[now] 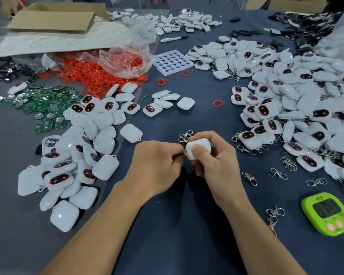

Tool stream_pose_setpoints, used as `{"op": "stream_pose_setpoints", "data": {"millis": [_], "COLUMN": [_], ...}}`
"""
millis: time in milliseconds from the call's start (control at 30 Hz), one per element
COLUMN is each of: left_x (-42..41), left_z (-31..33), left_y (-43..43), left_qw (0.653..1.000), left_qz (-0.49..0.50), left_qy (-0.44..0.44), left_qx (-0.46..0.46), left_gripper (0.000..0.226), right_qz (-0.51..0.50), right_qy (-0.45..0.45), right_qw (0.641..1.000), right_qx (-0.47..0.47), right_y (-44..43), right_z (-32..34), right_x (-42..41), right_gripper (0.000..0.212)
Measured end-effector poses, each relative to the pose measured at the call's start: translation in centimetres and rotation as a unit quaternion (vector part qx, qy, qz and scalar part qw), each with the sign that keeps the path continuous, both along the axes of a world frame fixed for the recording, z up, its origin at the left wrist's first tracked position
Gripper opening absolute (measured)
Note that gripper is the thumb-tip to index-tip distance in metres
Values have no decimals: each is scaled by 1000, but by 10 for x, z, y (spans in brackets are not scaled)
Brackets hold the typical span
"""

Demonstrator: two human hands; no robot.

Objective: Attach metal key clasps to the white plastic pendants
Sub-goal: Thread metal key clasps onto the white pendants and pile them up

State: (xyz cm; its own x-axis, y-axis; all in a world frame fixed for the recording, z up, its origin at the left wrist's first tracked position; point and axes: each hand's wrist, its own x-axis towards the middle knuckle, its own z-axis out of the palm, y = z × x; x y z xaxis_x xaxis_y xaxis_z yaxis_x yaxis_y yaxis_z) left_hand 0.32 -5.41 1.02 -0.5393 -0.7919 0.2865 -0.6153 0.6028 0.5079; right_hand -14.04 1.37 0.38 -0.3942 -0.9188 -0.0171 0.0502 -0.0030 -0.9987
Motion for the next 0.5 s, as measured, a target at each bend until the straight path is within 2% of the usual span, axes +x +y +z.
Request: {"op": "stream_pose_setpoints", "data": {"millis": [67,133,233,300,400,500], "left_x": [0,1,0,-1,-3,-4], "left_z": [0,2,8,11,10,8], "left_y": [0,-4,-11,-13,-15,-12], "left_qw": [999,991,947,919,903,928], "left_qz": [0,-7,-56,-58,-19,-19], "left_qy": [25,70,149,187,244,227], "left_qx": [26,110,279,343,353,295], "left_gripper": [13,11,19,22,32,30], "right_qz": [3,13,47,68,78,77], "right_qy": [-22,-70,-113,-136,-182,-198], "right_qw": [1000,997,992,988,980,977], "right_qx": [-2,-3,-5,-11,-21,-26], "right_y": [0,-1,0,0,1,0], "right_z": [1,3,6,6,7,5], "right_x": [-1,-4,-9,-11,-16,-18], "right_gripper": [16,18,19,18,16,17]}}
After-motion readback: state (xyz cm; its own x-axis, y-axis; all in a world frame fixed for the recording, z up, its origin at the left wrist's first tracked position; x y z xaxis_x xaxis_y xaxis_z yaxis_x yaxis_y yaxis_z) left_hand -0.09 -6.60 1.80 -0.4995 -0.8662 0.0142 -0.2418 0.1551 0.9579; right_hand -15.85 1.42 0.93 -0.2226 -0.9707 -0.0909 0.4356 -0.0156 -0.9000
